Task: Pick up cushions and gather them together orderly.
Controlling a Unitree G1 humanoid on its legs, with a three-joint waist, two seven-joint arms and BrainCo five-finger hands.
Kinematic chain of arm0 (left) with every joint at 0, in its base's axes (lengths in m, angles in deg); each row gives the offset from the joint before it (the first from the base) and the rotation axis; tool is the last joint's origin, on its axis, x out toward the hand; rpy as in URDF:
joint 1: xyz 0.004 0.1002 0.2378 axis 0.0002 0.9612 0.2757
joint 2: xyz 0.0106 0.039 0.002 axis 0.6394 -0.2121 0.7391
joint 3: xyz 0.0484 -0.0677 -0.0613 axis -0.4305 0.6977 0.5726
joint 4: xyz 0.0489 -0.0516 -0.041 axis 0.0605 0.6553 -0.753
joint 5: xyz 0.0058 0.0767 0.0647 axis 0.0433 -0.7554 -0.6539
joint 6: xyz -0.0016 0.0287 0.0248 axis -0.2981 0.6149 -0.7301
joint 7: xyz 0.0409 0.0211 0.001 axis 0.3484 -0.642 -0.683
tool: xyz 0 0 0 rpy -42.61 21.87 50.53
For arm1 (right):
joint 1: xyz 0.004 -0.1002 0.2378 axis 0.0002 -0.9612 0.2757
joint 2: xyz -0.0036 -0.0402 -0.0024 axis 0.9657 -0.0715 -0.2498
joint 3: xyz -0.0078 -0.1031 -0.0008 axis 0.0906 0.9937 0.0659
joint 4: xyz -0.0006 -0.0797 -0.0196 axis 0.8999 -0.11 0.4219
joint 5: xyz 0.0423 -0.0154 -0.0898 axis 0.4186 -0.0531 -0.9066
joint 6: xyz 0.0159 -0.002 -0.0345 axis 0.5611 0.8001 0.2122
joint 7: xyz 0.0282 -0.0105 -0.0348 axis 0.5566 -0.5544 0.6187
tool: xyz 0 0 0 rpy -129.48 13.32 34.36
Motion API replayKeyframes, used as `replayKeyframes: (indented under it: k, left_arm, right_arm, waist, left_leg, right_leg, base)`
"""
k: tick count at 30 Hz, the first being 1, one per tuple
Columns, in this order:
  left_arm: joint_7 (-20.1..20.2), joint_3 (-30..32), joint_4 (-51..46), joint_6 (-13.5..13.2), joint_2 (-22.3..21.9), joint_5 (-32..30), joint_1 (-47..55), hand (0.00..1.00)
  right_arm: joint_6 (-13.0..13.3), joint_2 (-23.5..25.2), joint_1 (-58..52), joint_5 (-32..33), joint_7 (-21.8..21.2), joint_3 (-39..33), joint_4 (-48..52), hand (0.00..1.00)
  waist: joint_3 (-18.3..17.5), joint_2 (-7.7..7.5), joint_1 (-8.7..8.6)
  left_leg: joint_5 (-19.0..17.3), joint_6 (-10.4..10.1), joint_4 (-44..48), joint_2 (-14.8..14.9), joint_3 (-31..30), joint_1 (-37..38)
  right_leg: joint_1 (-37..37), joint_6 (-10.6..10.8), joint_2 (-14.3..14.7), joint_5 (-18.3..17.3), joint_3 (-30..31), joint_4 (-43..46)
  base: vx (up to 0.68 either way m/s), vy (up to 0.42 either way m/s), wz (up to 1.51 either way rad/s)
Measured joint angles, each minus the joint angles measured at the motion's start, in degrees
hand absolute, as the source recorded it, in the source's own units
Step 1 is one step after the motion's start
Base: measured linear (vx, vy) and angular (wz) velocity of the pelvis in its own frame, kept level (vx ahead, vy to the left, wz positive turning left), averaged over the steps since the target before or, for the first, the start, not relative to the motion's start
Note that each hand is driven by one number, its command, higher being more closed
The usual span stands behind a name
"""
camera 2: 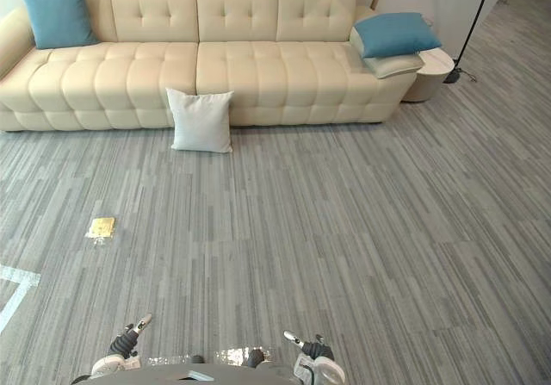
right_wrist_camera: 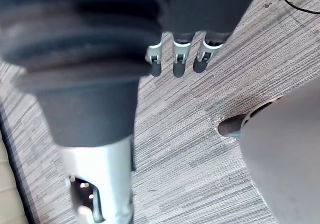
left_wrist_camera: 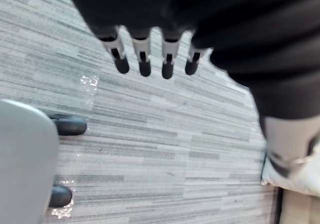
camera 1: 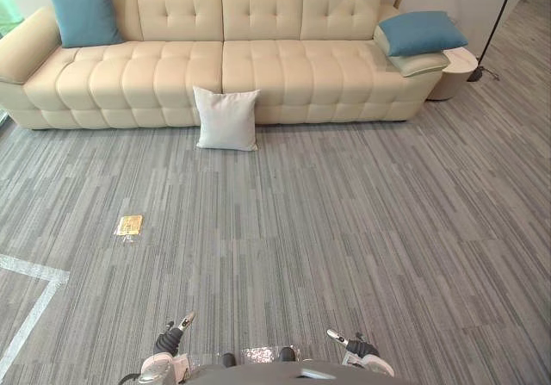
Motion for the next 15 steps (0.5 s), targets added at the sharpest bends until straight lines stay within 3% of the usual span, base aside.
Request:
replayKeyframes:
  k: [8,13,14,15]
  left_arm:
    - [0.01,0.09,-0.02,0.06,-0.03,0.01,-0.53,0.0]
    - [0.11,0.11,-0.1,0.06,-0.18,0.12,-1.68,0.0]
    - [0.15,0.11,-0.24,0.06,-0.14,0.17,-1.93,0.0]
    - [0.16,0.21,-0.69,0.06,-0.14,0.32,-2.25,0.0]
  right_arm:
    - [0.01,0.07,-0.15,0.01,0.01,-0.85,0.01,0.0]
    - [0.03,-0.34,-0.09,0.02,-0.02,-1.99,0.27,0.0]
    - [0.04,-0.51,-0.03,0.02,-0.01,-2.06,0.61,0.0]
    - [0.03,-0.61,0.01,0.02,-0.01,-2.09,0.65,0.0]
  waist:
    - [0.58,0.05,0.57]
    - [2.2,0.65,0.9]
    - [2.88,0.73,0.85]
    - [3.46,0.39,0.97]
  left_leg:
    - [-1.71,-0.36,1.48,0.66,1.23,-1.01]
    - [-7.48,-2.41,13.33,2.35,2.99,-5.45]
    - [-8.55,-3.96,18.06,2.71,4.4,-7.0]
    - [-8.61,-4.08,23.11,2.73,5.53,-8.62]
  right_leg:
    - [-0.02,-0.13,0.28,-1.3,-0.56,0.39]
    - [0.06,-0.58,-0.05,-4.09,-1.7,3.69]
    - [-0.28,-0.62,-0.63,-6.2,-2.0,6.29]
    - [-0.36,-0.75,-1.56,-7.79,-2.1,7.88]
  base:
    - [0.01,-0.005,0.03]
    - [0.07,-0.015,0.17]
    - [0.08,0.024,0.24]
    - [0.11,0.032,0.32]
